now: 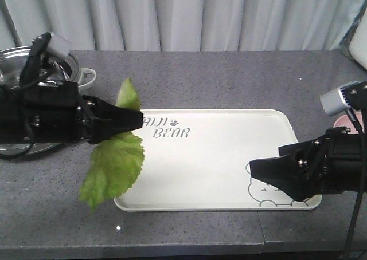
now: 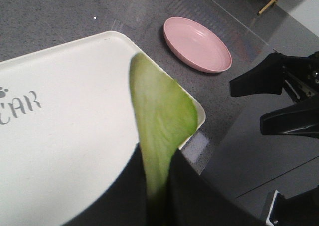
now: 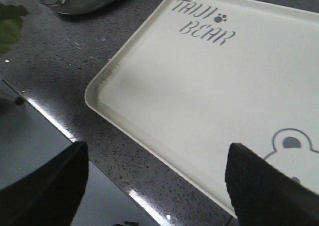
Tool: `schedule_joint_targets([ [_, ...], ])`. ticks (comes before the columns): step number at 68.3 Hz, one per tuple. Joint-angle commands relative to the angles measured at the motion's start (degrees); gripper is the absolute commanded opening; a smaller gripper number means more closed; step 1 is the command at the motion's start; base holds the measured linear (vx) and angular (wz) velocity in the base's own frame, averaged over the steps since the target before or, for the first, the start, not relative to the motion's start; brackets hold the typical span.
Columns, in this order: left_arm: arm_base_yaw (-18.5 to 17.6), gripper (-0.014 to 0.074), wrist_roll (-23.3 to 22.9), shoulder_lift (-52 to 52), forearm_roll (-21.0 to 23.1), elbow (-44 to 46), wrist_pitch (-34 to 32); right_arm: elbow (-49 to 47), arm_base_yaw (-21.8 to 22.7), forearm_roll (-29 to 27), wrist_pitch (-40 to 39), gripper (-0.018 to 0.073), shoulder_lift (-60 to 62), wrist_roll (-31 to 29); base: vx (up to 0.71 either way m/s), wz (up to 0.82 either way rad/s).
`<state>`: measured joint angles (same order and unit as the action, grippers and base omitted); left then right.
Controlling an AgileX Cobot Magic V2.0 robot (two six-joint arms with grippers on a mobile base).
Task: Transfer vegetables to tray and serve
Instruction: 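Move the leaf over the tray and pass it to the right gripper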
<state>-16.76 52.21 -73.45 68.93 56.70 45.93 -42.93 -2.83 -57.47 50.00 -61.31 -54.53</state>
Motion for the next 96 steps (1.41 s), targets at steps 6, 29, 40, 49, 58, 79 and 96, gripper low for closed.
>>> schedule_joint_targets([
  [6, -5.15, -0.0008, 1.97, -1.81, 6.68, 1.49, -4.53, -1.86, -3.07, -10.16, 0.82, 0.0510, -1.93, -7.14, 0.00, 0.00],
  [29, -6.60, -0.0008, 2.19, -2.92, 8.10, 1.49, -4.71, -10.37, -19.93, -14.72, -2.69, 0.0508, -12.79, -7.25, 0.00, 0.00],
  [40, -6.60, -0.0008, 2.19, -2.92, 8.13, 1.49, -4.89, -13.01, -24.66, -18.62, -4.40, 0.0508, -17.94, -9.37, 0.00, 0.00],
  [49, -6.60, -0.0008, 2.14, -2.92, 8.13, 1.49, -5.05, -13.35, -27.31, -23.38, -6.92, 0.0501, -20.83, -13.56, 0.00, 0.00],
  [58, -6.60, -0.0008, 2.14, -2.92, 8.13, 1.49, -5.11, -13.35, -28.58, -28.09, -7.60, 0.0454, -22.72, -17.83, 0.00, 0.00],
  [79, -6.60, 0.0011, 2.14, -2.92, 8.13, 1.49, -5.99, -13.35, -28.58, -30.09, -7.11, 0.0147, -23.05, -20.80, 0.00, 0.00],
  [96, -6.55, 0.0231, 2.14, -2.92, 8.13, 1.49, -6.47, -13.35, -28.58, -28.99, -7.11, -0.0012, -23.05, -20.89, 0.00, 0.00],
])
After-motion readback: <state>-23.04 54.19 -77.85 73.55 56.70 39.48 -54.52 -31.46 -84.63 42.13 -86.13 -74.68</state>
